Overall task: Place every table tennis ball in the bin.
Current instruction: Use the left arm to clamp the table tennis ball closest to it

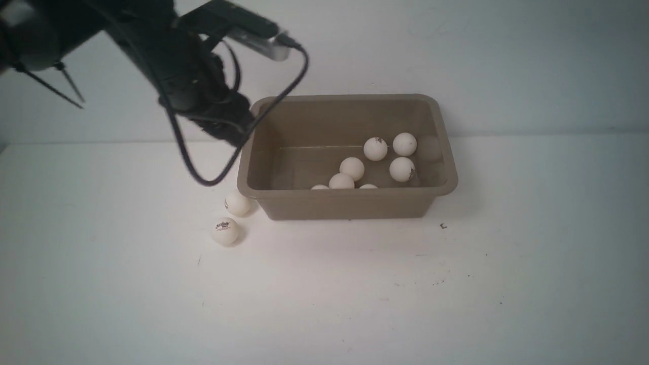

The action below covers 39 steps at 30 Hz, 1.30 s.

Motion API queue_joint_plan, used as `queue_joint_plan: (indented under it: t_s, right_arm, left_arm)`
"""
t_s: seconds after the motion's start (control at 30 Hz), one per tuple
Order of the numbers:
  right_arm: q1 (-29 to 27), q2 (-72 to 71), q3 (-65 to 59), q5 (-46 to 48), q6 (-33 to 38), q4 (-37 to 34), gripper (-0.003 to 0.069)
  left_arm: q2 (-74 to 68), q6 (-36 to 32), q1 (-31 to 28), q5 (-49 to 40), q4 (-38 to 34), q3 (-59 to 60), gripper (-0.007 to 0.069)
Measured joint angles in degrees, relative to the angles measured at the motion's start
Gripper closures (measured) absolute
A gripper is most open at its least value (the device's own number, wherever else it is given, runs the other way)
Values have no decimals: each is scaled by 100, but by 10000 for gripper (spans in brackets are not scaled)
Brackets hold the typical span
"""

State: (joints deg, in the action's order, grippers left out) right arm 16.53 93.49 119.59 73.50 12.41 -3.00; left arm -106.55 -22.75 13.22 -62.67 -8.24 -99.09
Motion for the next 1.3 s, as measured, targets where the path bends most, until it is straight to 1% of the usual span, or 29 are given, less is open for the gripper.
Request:
queue_joint_plan:
  t_s: [0.13,0.3,0.5,0.67,1.03,1.3]
  right_arm:
    - [0,0,0,0,4,0,219]
    - [0,0,0,0,19,-93,219]
    - [0,0,0,0,25,-145,219]
    - [0,0,0,0,34,-145,219]
    - [0,0,0,0,52,-163,219]
    - [0,0,0,0,69,-255,219]
  left_arm:
    - [141,-239,-265,306,-355,844,198]
    - [147,-360,-286,861,-523,1651,198]
    - [141,-386,-280,1376,-545,2234,198]
    - [40,-401,-280,1738,-628,2307,198]
    - [-603,-401,-280,2178,-649,2318,198]
    - [-783,-406,-280,2483,-635,2318,198]
